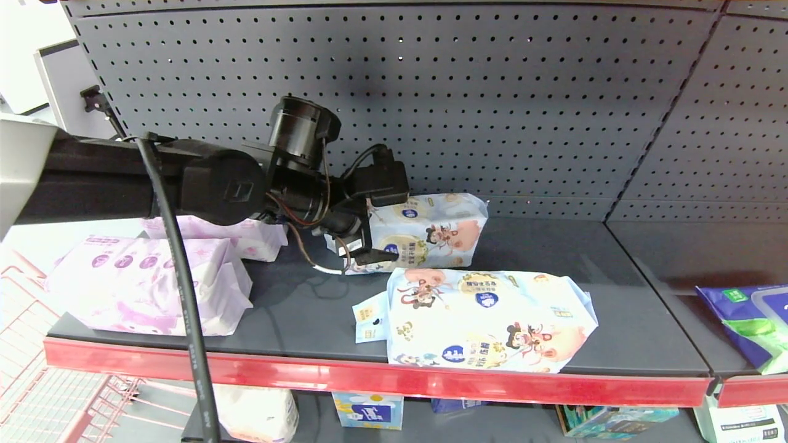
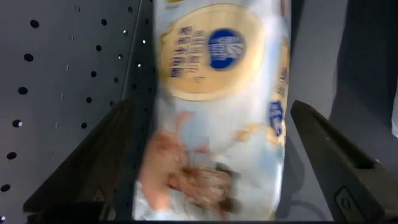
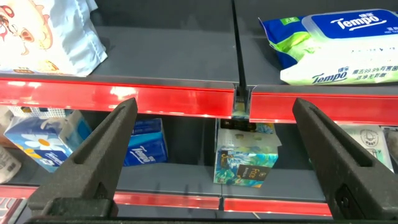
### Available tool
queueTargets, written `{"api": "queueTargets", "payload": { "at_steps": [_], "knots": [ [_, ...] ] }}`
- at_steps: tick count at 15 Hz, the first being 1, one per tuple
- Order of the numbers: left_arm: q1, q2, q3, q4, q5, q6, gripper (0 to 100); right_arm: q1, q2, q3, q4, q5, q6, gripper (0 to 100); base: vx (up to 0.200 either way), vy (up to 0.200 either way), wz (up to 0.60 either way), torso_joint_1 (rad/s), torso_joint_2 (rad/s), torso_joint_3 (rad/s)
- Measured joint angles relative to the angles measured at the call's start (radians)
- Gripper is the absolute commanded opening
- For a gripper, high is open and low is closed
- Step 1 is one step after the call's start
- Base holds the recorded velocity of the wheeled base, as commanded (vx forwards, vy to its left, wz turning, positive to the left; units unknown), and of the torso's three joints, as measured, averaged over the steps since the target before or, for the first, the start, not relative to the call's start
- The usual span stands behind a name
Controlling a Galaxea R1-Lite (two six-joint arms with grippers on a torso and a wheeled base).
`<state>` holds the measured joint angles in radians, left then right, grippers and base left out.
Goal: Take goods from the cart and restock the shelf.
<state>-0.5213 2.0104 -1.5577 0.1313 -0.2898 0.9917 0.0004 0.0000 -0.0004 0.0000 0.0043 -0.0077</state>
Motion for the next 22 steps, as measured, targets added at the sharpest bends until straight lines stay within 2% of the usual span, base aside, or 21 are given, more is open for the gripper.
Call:
{"api": "queueTargets", "payload": {
  "at_steps": [3,5,8,9,12,14,16,19,20,22],
  "knots": [
    [0.02,-0.017,-0.007,0.0,-0.001,-0.015,100,0.0,0.0,0.0,0.0,0.0,0.0,100,0.0,0.0,0.0,0.0,0.0,0.0],
    [0.031,-0.048,-0.01,0.001,-0.001,-0.096,100,0.0,0.0,0.0,0.0,0.0,0.0,100,0.0,0.0,0.0,0.0,0.0,0.0],
    [0.044,-0.098,0.002,0.001,-0.01,-0.156,100,0.0,0.0,0.0,0.0,0.0,0.0,100,0.0,0.0,0.0,0.0,0.0,0.0],
    [0.048,-0.118,0.012,0.001,-0.011,-0.207,100,0.0,0.0,0.0,0.0,0.0,0.0,100,0.0,0.0,0.0,0.0,0.0,0.0],
    [0.053,-0.178,0.046,0.0,-0.012,-0.397,100,0.0,0.0,0.0,0.0,0.0,0.0,100,0.0,0.0,0.0,0.0,0.0,0.0],
    [0.061,-0.214,0.082,-0.004,-0.004,-0.456,100,0.0,0.0,0.0,0.0,0.0,0.0,100,0.0,0.0,0.0,0.0,0.0,0.0],
    [0.094,-0.254,0.16,-0.04,0.021,-0.482,100,0.0,0.0,0.0,0.0,0.0,-0.001,100,0.0,0.0,0.0,0.0,0.0,0.0],
    [0.135,-0.295,0.272,-0.151,0.104,-0.507,100,0.0,0.0,0.0,0.0,0.0,0.0,100,0.0,0.0,0.0,0.0,0.0,0.0],
    [0.141,-0.304,0.3,-0.17,0.13,-0.534,100,0.0,0.0,0.0,0.0,0.0,0.0,100,0.0,0.0,0.0,0.0,0.0,0.0],
    [0.145,-0.312,0.323,-0.175,0.157,-0.565,100,0.0,0.0,0.0,0.0,0.0,0.0,100,0.0,0.0,0.0,0.0,0.0,0.0]
  ]
}}
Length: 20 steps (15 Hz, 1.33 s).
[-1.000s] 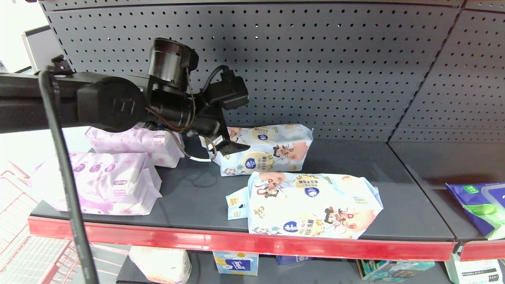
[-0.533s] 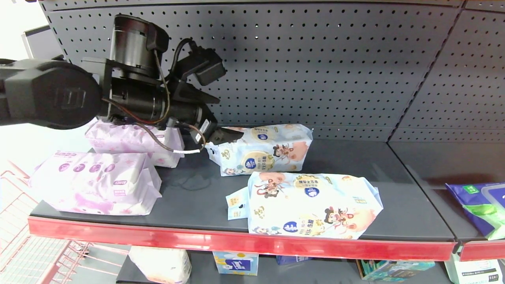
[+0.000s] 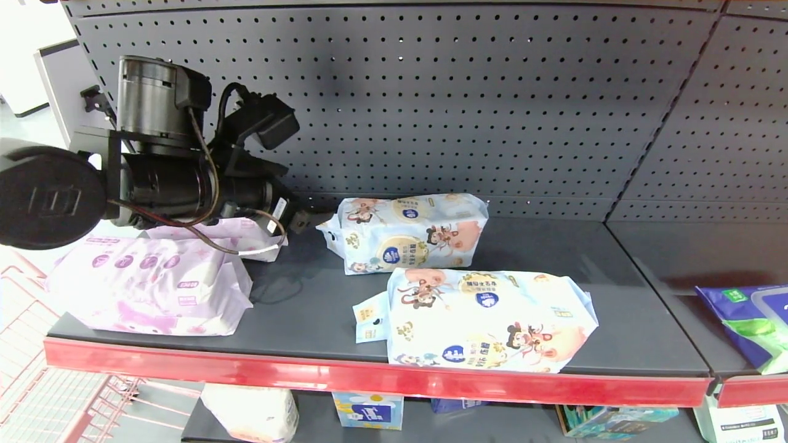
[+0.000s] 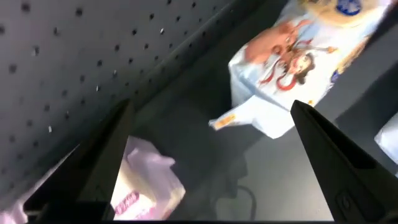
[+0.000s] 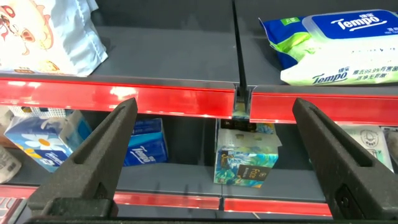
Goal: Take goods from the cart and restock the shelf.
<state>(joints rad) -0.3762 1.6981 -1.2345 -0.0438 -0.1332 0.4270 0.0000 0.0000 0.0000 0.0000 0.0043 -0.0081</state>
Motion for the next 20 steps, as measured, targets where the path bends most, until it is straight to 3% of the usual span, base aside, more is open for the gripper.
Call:
{"api": "queueTargets", "payload": {
  "at_steps": [5,9,20],
  "knots": [
    [0.001,0.019,0.004,-0.005,0.02,0.005,100,0.0,0.0,0.0,0.0,0.001,0.0,100,0.0,0.0,0.0,0.0,0.0,0.0],
    [0.001,0.045,0.007,-0.005,0.033,0.048,100,0.0,0.0,0.0,0.0,0.0,0.0,100,0.0,0.0,0.0,0.0,0.0,0.0],
    [-0.001,0.12,-0.007,-0.042,0.05,0.051,100,0.0,0.0,0.0,0.0,0.0,0.0,100,0.0,0.0,0.0,0.0,0.0,0.0]
  ]
}}
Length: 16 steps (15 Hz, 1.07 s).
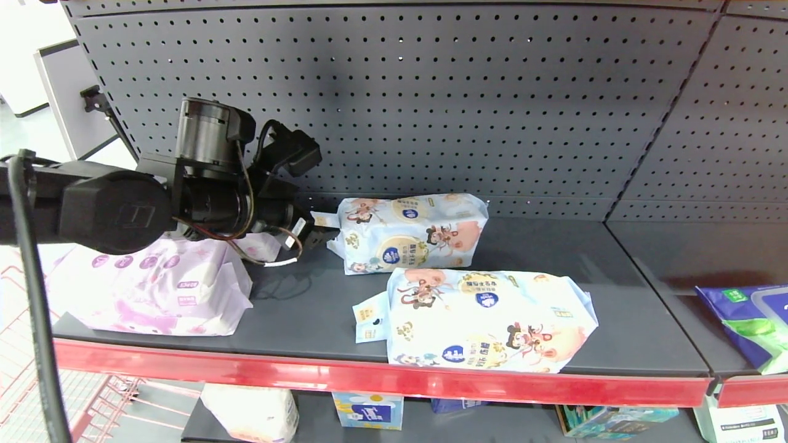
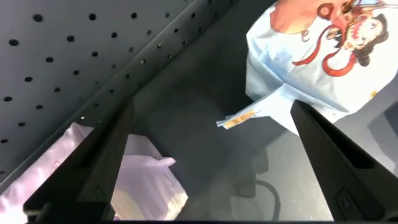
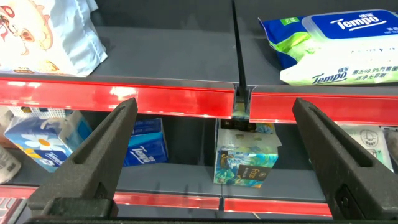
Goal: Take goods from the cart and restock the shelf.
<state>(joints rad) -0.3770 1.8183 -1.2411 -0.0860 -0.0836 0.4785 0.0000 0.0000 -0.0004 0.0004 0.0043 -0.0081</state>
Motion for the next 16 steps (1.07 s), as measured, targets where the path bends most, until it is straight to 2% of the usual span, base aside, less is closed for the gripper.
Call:
{"api": "queueTargets", "payload": {
  "at_steps": [10,16],
  "knots": [
    [-0.057,0.025,-0.048,-0.007,0.0,0.0,100,0.0,0.001,0.0,0.0,0.0,0.0,100,0.0,0.0,0.0,0.0,0.0,0.0],
    [-0.063,0.05,-0.084,-0.007,0.001,0.002,100,0.0,0.001,0.0,0.0,0.0,0.0,100,0.0,0.0,0.0,0.0,0.0,0.0]
  ]
}}
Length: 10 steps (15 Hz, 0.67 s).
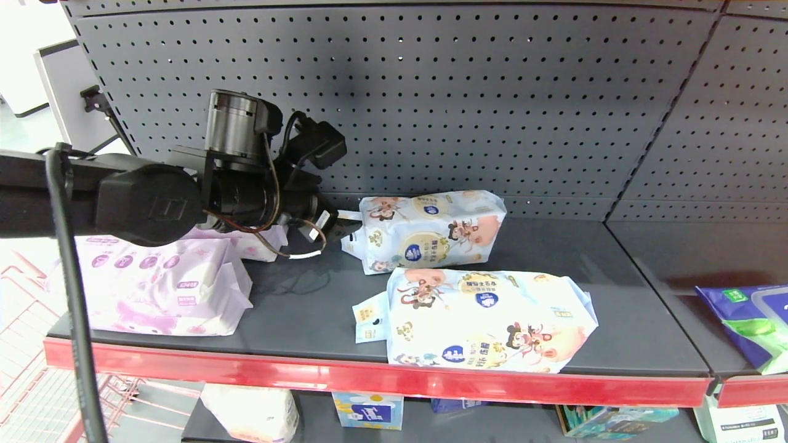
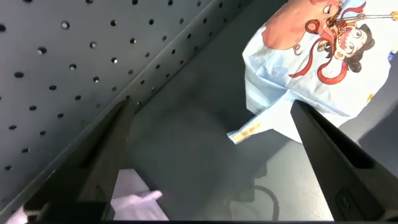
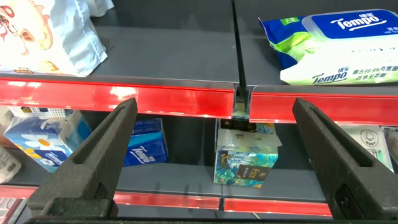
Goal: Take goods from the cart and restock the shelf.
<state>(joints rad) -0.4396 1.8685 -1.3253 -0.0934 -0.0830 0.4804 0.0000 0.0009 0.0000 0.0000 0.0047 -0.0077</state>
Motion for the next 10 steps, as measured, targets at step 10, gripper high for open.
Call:
{"api": "queueTargets", "payload": {
  "at_steps": [10],
  "knots": [
    [-0.03,0.052,-0.07,0.0,0.007,0.005,100,0.0,0.0,0.0,0.0,0.0,0.0,100,0.0,0.0,0.0,0.0,0.0,0.0]
  ]
}}
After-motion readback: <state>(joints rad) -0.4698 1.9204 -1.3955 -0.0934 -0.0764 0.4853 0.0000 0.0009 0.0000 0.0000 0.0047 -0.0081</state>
